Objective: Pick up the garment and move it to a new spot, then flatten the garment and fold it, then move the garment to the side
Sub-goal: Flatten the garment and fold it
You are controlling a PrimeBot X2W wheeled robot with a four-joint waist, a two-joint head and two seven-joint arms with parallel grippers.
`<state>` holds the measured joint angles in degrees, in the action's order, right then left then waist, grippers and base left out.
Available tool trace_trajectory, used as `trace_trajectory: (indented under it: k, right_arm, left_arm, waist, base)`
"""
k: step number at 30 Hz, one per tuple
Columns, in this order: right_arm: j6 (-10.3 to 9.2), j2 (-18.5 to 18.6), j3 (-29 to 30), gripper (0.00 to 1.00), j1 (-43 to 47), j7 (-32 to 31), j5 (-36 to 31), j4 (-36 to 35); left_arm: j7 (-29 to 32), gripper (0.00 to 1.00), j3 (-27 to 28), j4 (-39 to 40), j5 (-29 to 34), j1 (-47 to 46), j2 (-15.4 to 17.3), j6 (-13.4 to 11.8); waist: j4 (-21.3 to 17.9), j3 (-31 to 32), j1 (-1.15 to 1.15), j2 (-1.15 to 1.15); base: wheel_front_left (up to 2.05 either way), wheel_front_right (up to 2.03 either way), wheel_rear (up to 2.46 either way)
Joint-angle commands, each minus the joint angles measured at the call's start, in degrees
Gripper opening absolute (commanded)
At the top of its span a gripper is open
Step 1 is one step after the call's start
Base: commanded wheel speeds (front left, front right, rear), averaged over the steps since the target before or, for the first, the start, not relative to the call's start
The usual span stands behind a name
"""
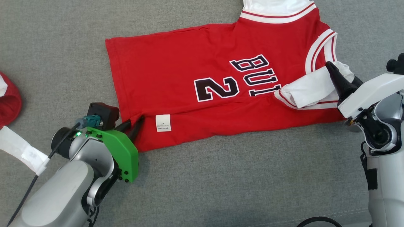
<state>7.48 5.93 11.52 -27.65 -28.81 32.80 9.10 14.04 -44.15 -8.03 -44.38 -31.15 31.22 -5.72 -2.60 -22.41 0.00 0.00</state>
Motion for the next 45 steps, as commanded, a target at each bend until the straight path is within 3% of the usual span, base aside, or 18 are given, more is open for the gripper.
trace_trajectory:
  k: [1,6,10,14,18,21,27,33,45]
  right_arm:
    - [0.02,1.04,-0.26,1.00,-0.78,1.69,-0.04,-0.45]
    - [0.01,5.03,-2.10,1.00,2.93,7.90,-0.10,-3.89]
    - [0.02,9.51,-4.01,1.00,7.65,12.84,-1.71,-8.16]
    - [0.02,14.00,-6.34,1.00,13.75,20.11,-7.48,-11.36]
    - [0.02,14.02,-6.22,1.00,18.31,26.21,-11.32,-11.25]
    - [0.00,14.48,-6.11,1.00,20.04,28.87,-14.19,-9.98]
    - [0.00,13.09,-6.82,1.00,20.96,31.87,-18.29,-2.83]
    - [-0.02,12.14,-9.48,1.00,15.98,32.33,-18.49,5.05]
    - [-0.02,14.05,-15.63,1.00,8.15,30.26,-16.66,18.55]
  left_arm:
    - [-0.03,1.00,0.10,-0.51,-0.86,0.30,-0.13,0.32]
    - [-2.64,1.00,0.94,-0.30,-0.82,3.07,0.41,-1.09]
    - [-7.15,1.00,3.27,2.67,-2.08,7.50,0.91,-3.88]
    - [-12.70,1.00,5.13,6.18,-2.13,13.25,0.74,-7.43]
    - [-17.87,1.00,6.40,7.61,-2.34,17.95,-0.72,-9.96]
    - [-19.38,1.00,6.22,6.98,-2.28,19.36,-1.58,-10.51]
    - [-18.96,1.00,5.09,3.06,-3.53,19.09,-4.06,-9.88]
    - [-16.45,1.00,3.82,-1.84,-2.71,14.42,-5.23,-8.56]
    - [-12.84,1.00,1.63,-8.41,-2.62,9.58,-6.59,-6.07]
  waist:
    - [0.02,0.28,0.00,0.00]
    - [-0.10,2.16,0.00,0.00]
    - [-0.75,4.25,0.00,0.00]
    - [-1.52,6.15,0.00,0.00]
    - [-1.97,7.33,0.00,0.00]
    - [-1.98,7.64,0.00,0.00]
    - [-1.31,7.54,0.00,0.00]
    - [-0.67,6.08,0.00,0.00]
    - [1.04,4.56,0.00,0.00]
  base:
    - [0.00,0.00,0.00]
    - [0.00,0.00,0.00]
    - [0.00,0.00,0.00]
    - [0.00,0.00,0.00]
    - [0.00,0.00,0.00]
    - [0.00,0.00,0.00]
    - [0.00,0.00,0.00]
    - [0.00,0.00,0.00]
    - [0.00,0.00,0.00]
